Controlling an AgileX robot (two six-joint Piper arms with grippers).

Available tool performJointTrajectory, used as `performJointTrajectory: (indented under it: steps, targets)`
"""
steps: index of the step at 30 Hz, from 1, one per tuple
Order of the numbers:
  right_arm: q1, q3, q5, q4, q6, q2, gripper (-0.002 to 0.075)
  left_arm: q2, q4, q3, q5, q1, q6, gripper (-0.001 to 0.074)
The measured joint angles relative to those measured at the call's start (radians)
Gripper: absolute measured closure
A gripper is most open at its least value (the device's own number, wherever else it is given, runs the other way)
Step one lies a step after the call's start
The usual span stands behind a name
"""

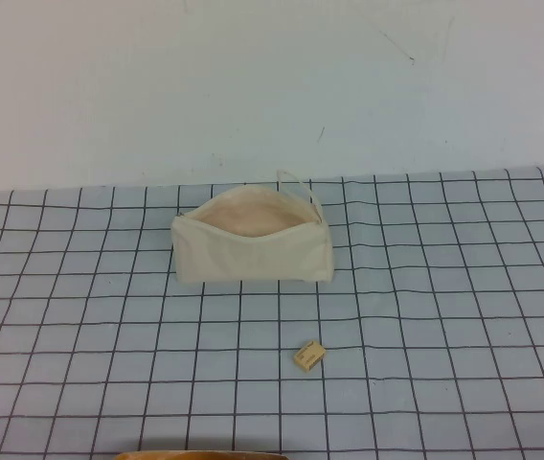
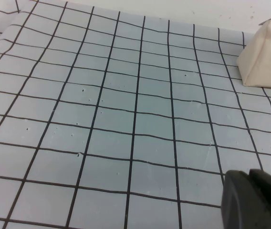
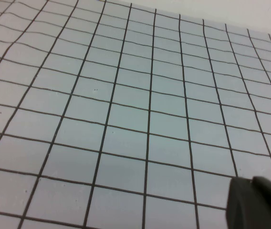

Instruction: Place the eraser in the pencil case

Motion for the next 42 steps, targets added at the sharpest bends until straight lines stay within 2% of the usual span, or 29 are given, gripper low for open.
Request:
performJointTrajectory:
  steps: [14, 21, 28, 31, 38, 42]
  targets:
    - [0.0, 0.0, 0.0, -0.002, 0.0, 0.0, 0.0727, 0.0, 0.0, 0.0, 0.0, 0.0, 0.0, 0.0738]
    - [0.0, 0.0, 0.002, -0.063, 0.0, 0.0, 0.0727, 0.0, 0.0, 0.0, 0.0, 0.0, 0.0, 0.0738]
    - [0.0, 0.0, 0.002, -0.032, 0.0, 0.0, 0.0727, 0.0, 0.0, 0.0, 0.0, 0.0, 0.0, 0.0738]
    - [0.0, 0.0, 0.002, 0.084, 0.0, 0.0, 0.0727, 0.0, 0.0, 0.0, 0.0, 0.0, 0.0, 0.0738]
    - [0.0, 0.002, 0.0, 0.598, 0.018, 0.0, 0.0727, 0.0, 0.0, 0.0, 0.0, 0.0, 0.0, 0.0738]
    - [0.0, 0.002, -0.076, 0.838, 0.022, 0.0, 0.0727, 0.0, 0.0, 0.0, 0.0, 0.0, 0.0, 0.0738]
